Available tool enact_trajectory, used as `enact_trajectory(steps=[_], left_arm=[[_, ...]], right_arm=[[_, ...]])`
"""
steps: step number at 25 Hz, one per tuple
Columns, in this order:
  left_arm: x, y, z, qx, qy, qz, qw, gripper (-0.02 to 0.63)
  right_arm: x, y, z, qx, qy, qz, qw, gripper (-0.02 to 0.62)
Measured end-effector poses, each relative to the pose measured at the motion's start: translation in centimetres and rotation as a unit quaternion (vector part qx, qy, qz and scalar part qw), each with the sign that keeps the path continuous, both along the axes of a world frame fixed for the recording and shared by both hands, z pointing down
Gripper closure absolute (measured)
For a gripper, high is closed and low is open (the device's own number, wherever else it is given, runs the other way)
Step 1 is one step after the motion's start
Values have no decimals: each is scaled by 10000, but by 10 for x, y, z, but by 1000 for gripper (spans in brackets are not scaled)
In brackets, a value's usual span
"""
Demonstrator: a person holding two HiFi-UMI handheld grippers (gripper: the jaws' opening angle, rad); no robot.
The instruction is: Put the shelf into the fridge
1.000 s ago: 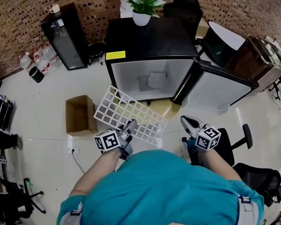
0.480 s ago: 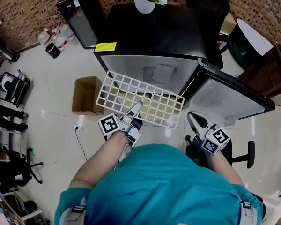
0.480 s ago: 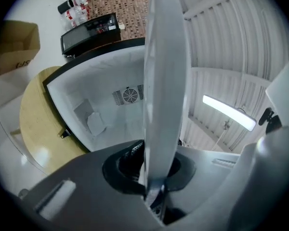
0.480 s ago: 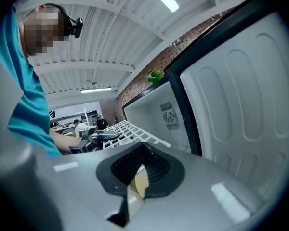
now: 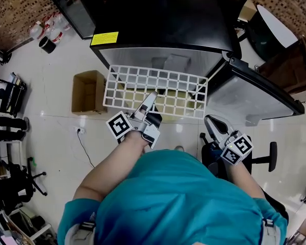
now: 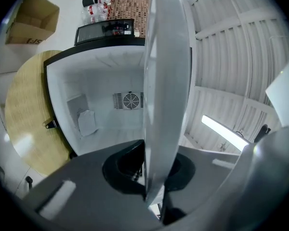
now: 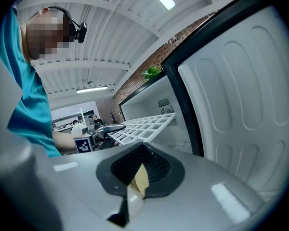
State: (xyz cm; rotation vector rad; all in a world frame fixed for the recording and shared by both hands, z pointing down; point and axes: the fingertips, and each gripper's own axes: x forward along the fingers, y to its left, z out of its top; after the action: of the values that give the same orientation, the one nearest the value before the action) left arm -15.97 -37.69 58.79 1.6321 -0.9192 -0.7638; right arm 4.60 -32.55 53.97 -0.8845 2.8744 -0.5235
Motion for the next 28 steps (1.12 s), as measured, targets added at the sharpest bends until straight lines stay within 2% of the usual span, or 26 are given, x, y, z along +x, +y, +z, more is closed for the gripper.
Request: enact_trajectory(steps=[4,9,13,18,22,28], left_arm=[[-5,-3,-13,466,265,-83,9985,575],[10,-52,-21,638,707,-278,9951,575],[9,-46,-25,693,620,-194,9955,575],[19,-39,-15,361,539,-15,9979,575],[15,-47,-24,391,707,-213,9965,575],[11,-50,-28,510,389,-394,9972,577]], right_arm=[[-14,15,11,-70,3,20,10000,594],[0,-24,23,-179,-34,-66,9998,593],[-10,-18,22,-228,0,-40,9997,594],[-16,-11,19,-243,26,-40,9997,594],[-14,-10,19,-262,6,-44,9996,594],[-12,-2,22,-274,15,-61,9996,594]])
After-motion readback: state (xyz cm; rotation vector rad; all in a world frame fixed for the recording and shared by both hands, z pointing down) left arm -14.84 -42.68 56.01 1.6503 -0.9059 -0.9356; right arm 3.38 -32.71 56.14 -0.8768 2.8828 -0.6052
